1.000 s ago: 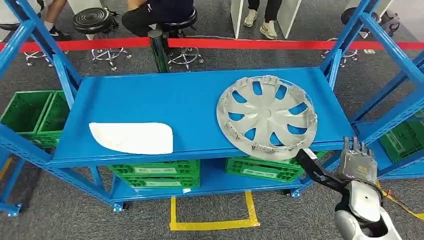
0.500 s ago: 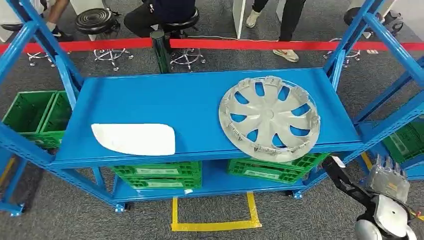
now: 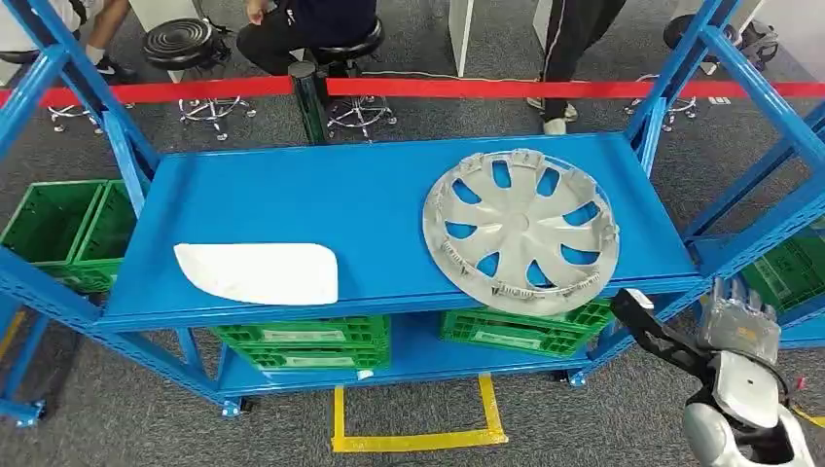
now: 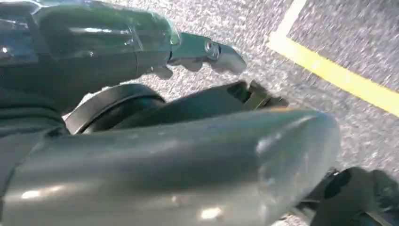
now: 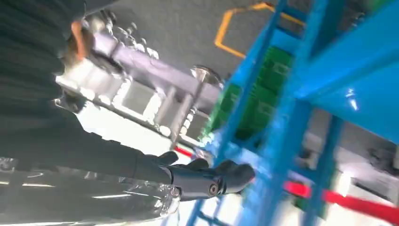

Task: Take the parts from the cabinet and place them on the table.

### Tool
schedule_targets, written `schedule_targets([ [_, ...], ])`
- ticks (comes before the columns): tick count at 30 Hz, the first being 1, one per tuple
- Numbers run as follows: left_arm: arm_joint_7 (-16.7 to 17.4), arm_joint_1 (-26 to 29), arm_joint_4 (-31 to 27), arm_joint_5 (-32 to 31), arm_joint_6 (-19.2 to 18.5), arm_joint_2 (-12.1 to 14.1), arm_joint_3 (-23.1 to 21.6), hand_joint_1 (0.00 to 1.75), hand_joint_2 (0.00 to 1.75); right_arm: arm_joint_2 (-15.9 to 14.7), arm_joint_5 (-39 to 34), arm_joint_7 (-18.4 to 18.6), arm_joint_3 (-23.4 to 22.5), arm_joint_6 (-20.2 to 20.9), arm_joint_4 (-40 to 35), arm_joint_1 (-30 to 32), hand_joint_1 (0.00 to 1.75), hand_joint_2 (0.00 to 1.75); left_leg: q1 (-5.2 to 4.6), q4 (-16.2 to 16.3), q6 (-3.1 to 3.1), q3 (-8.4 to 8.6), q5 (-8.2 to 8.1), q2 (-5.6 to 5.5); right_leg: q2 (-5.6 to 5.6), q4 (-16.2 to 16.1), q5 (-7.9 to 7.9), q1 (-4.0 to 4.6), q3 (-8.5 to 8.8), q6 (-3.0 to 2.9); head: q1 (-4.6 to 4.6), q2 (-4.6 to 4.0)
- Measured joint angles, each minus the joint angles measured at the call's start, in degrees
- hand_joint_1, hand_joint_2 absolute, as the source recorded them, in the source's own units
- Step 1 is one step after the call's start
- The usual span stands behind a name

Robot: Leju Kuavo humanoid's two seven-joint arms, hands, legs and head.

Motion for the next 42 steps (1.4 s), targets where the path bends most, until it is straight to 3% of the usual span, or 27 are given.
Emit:
schedule_targets([
  [2,0.0,-0.1,0.0,-0.3,-0.2,-0.2,0.0,0.0,0.0,-0.4,-0.2,0.0,2.8,0.9,-0.3,-2.9,0.0,1.75,0.44,-0.6,0.7,0.28,0.42,0.41,0.17,0.5,-0.73,-0.11,-0.23,0.55,0.07,0.0],
  [3,0.0,-0.1,0.0,-0.4,-0.2,-0.2,0.0,0.0,0.0,-0.7,-0.5,-0.1,4.4,1.0,-0.3,-4.7,0.0,1.75,0.45,-0.6,0.93,0.31,0.41,0.71,0.15,2.5,-2.34,-0.09,-1.07,0.85,0.22,0.0],
  [5,-0.1,-0.2,-0.1,-0.8,-0.6,-0.3,0.0,0.0,0.0,-0.7,-1.8,-0.1,8.8,0.5,-0.2,-8.5,0.0,1.75,0.38,-0.6,1.07,0.3,0.37,1.54,0.15,11.5,-6.95,-0.13,-5.06,1.3,0.28,0.0],
  [6,-0.1,-0.2,-0.1,-0.9,-0.8,-0.3,0.0,0.0,0.0,-0.7,-2.5,-0.1,10.9,0.1,0.0,-10.0,0.0,1.75,0.33,-0.6,1.12,0.27,0.33,1.97,0.14,15.6,-8.37,-0.13,-6.95,1.42,0.31,0.0],
  [7,0.0,-0.2,-0.1,-1.1,-1.0,-0.3,0.0,0.0,0.0,-0.5,-3.0,-0.2,13.6,-0.4,0.2,-11.5,0.0,1.75,0.31,-0.6,1.17,0.29,0.29,2.39,0.15,17.8,-8.52,-0.14,-8.04,1.44,0.28,0.0],
  [9,0.0,-0.4,-0.1,-1.4,-1.1,-0.4,0.0,0.0,0.0,-0.2,-3.5,-0.2,18.4,-0.7,0.8,-14.2,0.0,1.75,0.3,-0.5,1.07,0.42,0.18,2.78,0.15,14.0,-4.82,-0.13,-6.47,1.14,0.28,0.0],
  [11,0.0,-0.6,-0.1,-1.7,-1.3,-0.5,0.0,0.0,0.0,0.0,-3.9,-0.2,22.6,-1.3,1.5,-16.3,0.0,1.75,0.3,-0.6,0.85,0.71,0.04,2.85,0.58,3.2,1.1,-0.07,-1.64,0.4,0.31,0.0],
  [12,0.0,-0.7,-0.2,-1.8,-1.4,-0.6,0.0,0.0,0.0,0.1,-4.3,-0.2,24.4,-1.7,1.8,-17.2,0.0,1.75,0.26,-0.6,0.65,0.4,0.07,2.91,1.32,1.5,0.32,-0.05,-0.37,0.04,0.18,0.0],
  [16,0.2,-0.8,-0.1,-2.4,-1.9,-0.5,0.0,0.0,0.0,0.4,-7.3,-0.2,31.0,-4.6,4.2,-20.0,0.0,1.75,0.31,-0.7,-0.58,-0.18,0.69,2.73,0.41,-0.1,0.29,0.49,-0.49,-0.74,0.42,0.0],
  [17,0.2,-0.9,-0.1,-2.4,-1.9,-0.4,0.0,0.0,0.0,0.4,-7.5,-0.2,32.5,-5.2,4.7,-20.4,0.0,1.75,0.38,-0.4,-1.02,-0.42,0.09,1.96,0.1,-0.9,0.66,-0.07,-0.09,-1.21,0.42,0.0],
  [18,0.3,-0.9,-0.2,-2.5,-2.0,-0.3,0.0,0.0,0.0,0.5,-7.5,-0.2,33.4,-5.6,5.1,-20.8,0.0,1.75,0.48,0.8,-1.39,-0.79,-0.85,0.14,-0.18,-1.1,0.77,-0.04,0.05,-1.39,0.26,0.0],
  [20,0.4,-1.0,-0.2,-2.5,-2.0,-0.3,0.0,0.0,0.0,0.6,-7.6,-0.2,35.3,-5.9,6.1,-21.4,0.0,1.75,0.53,7.5,-1.72,-4.1,-4.34,-0.72,-0.49,-1.1,0.76,-0.06,0.04,-1.61,0.02,0.0],
  [21,0.4,-0.9,-0.1,-2.6,-2.0,-0.3,0.0,0.0,0.0,0.6,-8.4,-0.2,36.6,-6.3,6.6,-21.6,0.0,1.75,0.55,13.5,-1.93,-7.32,-6.61,-0.73,-0.75,-1.0,0.71,0.02,0.04,-1.69,0.0,0.0],
  [23,0.4,-0.8,-0.2,-2.7,-2.0,-0.2,0.0,0.0,0.0,0.7,-10.0,-0.2,38.2,-7.7,7.5,-21.6,0.0,1.75,0.55,17.3,-1.97,-9.69,-7.01,-0.7,-0.99,-1.0,0.64,0.08,0.05,-1.73,-0.02,0.0],
  [24,0.5,-0.8,-0.2,-2.9,-2.0,-0.2,0.0,0.0,0.0,0.7,-10.8,-0.2,39.1,-8.5,8.1,-21.6,0.0,1.75,0.61,14.7,-1.92,-8.81,-4.4,-0.61,-1.08,-0.9,0.46,0.07,0.13,-1.71,-0.02,0.0],
  [26,0.7,-0.8,-0.2,-2.9,-2.0,-0.1,0.0,0.0,0.0,0.9,-11.7,-0.2,40.2,-9.6,9.0,-21.7,0.0,1.75,0.68,6.4,-1.77,-4.78,0.75,-0.39,-1.07,-0.5,0.12,0.0,0.28,-1.37,-0.04,0.0],
  [27,1.0,-0.8,-0.1,-3.0,-2.0,0.0,0.0,0.0,0.0,1.0,-12.2,-0.2,40.8,-10.4,9.6,-21.6,0.0,1.75,0.7,1.0,-1.59,-2.26,2.01,-0.07,-1.1,-0.1,-0.29,-0.06,0.38,-1.04,-0.09,0.0],
  [29,1.2,-0.8,-0.2,-3.0,-2.1,0.0,0.0,0.0,0.0,0.9,-12.9,-0.1,41.3,-11.8,10.6,-21.4,0.0,1.75,0.57,0.2,-1.08,-1.74,1.41,0.03,-1.05,0.3,-0.49,0.38,-0.06,-0.58,-0.11,0.0],
  [32,1.8,-0.5,-0.2,-3.1,-2.5,0.0,0.0,0.0,0.0,1.0,-13.6,0.0,42.0,-13.0,11.9,-21.0,0.0,1.75,0.38,0.2,-0.24,-1.59,1.39,-0.16,-1.13,-0.1,-0.5,0.13,0.32,-0.17,0.07,0.0],
  [33,1.8,-0.5,-0.2,-3.1,-2.5,0.0,0.0,0.0,0.0,1.0,-13.7,0.0,42.3,-13.2,12.2,-21.0,0.0,1.75,0.67,-0.1,0.12,-1.3,1.49,-0.16,-0.89,0.5,-1.35,0.03,0.23,0.29,0.09,0.0],
  [35,1.8,-0.5,-0.2,-3.2,-2.6,0.0,0.0,0.0,0.0,1.0,-13.7,0.0,42.5,-13.4,12.7,-21.0,0.0,1.75,0.64,-0.1,0.59,-1.21,1.38,-0.14,-0.38,5.5,-4.43,-0.07,-1.93,0.74,0.26,0.0],
  [36,1.8,-0.5,-0.2,-3.2,-2.6,0.0,0.0,0.0,0.0,1.0,-13.8,0.0,42.8,-13.4,13.2,-20.7,0.0,1.75,0.6,-0.1,0.68,-1.23,1.36,-0.14,-0.32,11.7,-7.26,-0.07,-4.92,0.93,0.28,0.0],
  [38,1.9,-0.4,-0.2,-3.2,-2.6,0.1,0.0,0.0,0.0,1.0,-13.9,0.0,43.2,-13.4,13.8,-20.2,0.0,1.75,0.48,-0.1,0.79,-1.26,1.32,-0.17,-0.31,18.2,-9.22,-0.07,-8.22,0.97,0.33,0.0],
  [39,2.1,-0.3,-0.2,-3.2,-2.6,0.2,0.0,0.0,0.0,1.0,-14.0,0.0,43.5,-13.6,14.2,-20.0,0.0,1.75,0.39,-0.1,0.85,-1.16,1.29,-0.27,-0.29,18.8,-8.38,-0.06,-8.76,0.8,0.33,0.0],
  [40,2.2,-0.4,-0.2,-3.2,-2.7,0.2,0.0,0.0,0.0,1.0,-14.1,0.0,43.8,-13.8,14.4,-20.0,0.0,1.75,0.29,-0.1,0.86,-1.09,1.28,-0.36,-0.28,16.3,-6.26,-0.05,-7.82,0.5,0.31,0.0],
  [41,2.3,-0.4,-0.2,-3.2,-2.8,0.2,0.0,0.0,0.0,1.0,-14.3,0.0,43.8,-14.2,14.6,-20.0,0.0,1.75,0.23,-0.1,0.87,-0.99,1.26,-0.43,-0.26,13.3,-4.24,-0.02,-6.52,0.23,0.31,0.0],
  [42,2.4,-0.4,-0.2,-3.3,-2.8,0.1,0.0,0.0,0.0,1.0,-14.7,0.0,43.8,-14.9,14.8,-20.0,0.0,1.75,0.09,-0.1,0.84,-0.7,1.2,-0.55,-0.11,6.2,-0.41,0.09,-3.3,-0.4,0.31,0.0],
])
